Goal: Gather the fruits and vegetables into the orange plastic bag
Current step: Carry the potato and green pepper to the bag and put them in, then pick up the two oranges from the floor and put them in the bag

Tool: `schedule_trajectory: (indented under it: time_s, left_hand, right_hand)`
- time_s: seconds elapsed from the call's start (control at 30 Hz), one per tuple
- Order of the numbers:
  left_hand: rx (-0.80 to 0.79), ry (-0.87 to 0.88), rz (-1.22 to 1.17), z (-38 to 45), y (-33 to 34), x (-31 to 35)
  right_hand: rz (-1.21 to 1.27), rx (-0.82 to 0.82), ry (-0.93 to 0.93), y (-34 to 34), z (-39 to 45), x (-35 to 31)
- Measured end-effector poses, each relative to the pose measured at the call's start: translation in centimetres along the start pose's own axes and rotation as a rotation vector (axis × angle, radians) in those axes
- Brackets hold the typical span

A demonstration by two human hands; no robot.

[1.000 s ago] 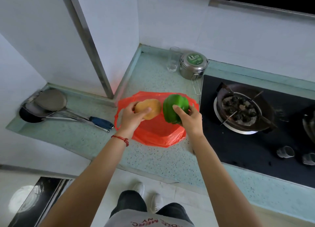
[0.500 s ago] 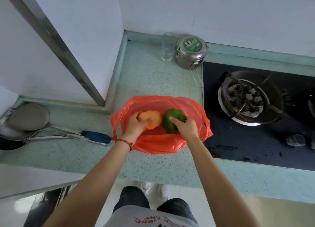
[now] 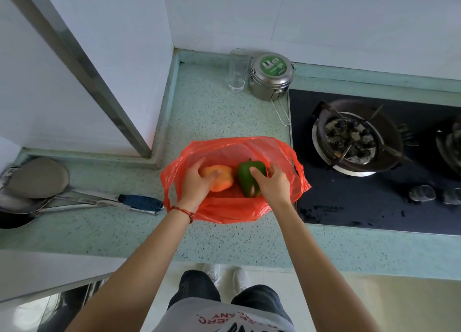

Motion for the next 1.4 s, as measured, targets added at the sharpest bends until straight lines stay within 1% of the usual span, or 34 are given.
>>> schedule_trajectory:
  time_s: [0.2, 0.3, 0.37, 0.47, 0.53, 0.6, 0.67, 0.77, 0.97, 1.17, 1.4]
  left_hand:
    - [0.061, 0.17, -0.03, -1.9, -1.4, 2.1]
    - [0.068, 0.273, 0.04, -3.3, -1.6, 3.7]
    - [0.055, 0.381, 0.111, -4.2, -1.3, 5.1]
    - [0.009, 0.575, 0.255, -5.5, -0.1, 7.1]
    - [-0.007, 0.689, 0.392, -6.5, 1.0, 8.1]
    - [0.011, 0.792, 0.555, -7.9, 2.4, 9.0]
    - [-0.005, 0.878, 0.686, -9.4, 4.1, 9.7]
    - [-0.047, 0.972, 0.768, -11.4, 6.8, 10.5]
    - [-0.171, 1.11, 0.834, -16.7, 12.8, 11.9]
    - [-0.301, 1.239, 0.861, -23.8, 19.3, 12.8]
    - [-0.454, 1.478, 0.876, -32.4, 26.5, 13.7]
  right_hand:
    - [0.127, 0.065, -0.119, -1.4, -2.4, -1.7]
    - [0.144, 0.081, -0.225, -2.3, -4.2, -2.7]
    - [0.08, 0.106, -0.321, -2.9, -5.5, -3.0]
    - [-0.101, 0.153, -0.467, -3.9, -7.6, -3.1]
    - [-0.209, 0.189, -0.517, -4.9, -8.9, -2.6]
    - [-0.268, 0.226, -0.527, -6.2, -9.9, -1.5]
    - [-0.323, 0.275, -0.49, -8.1, -10.6, 0.2]
    - [-0.381, 0.353, -0.376, -11.3, -11.4, 2.9]
    - [-0.446, 0.482, -0.23, -17.5, -15.9, 8.3]
    - [-0.462, 0.696, -0.142, -24.2, -22.7, 14.4]
    - [-0.44, 0.945, 0.044, -30.3, -31.8, 21.2]
Point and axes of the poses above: each hand's wrist, its own z-axis towards the middle knuckle, its own y-axis out of the palm, x = y × z, the point moved 8 cm from there along z, towards the middle knuckle, and after that the axes turned 13 degrees about z, right-handed, at the moved point
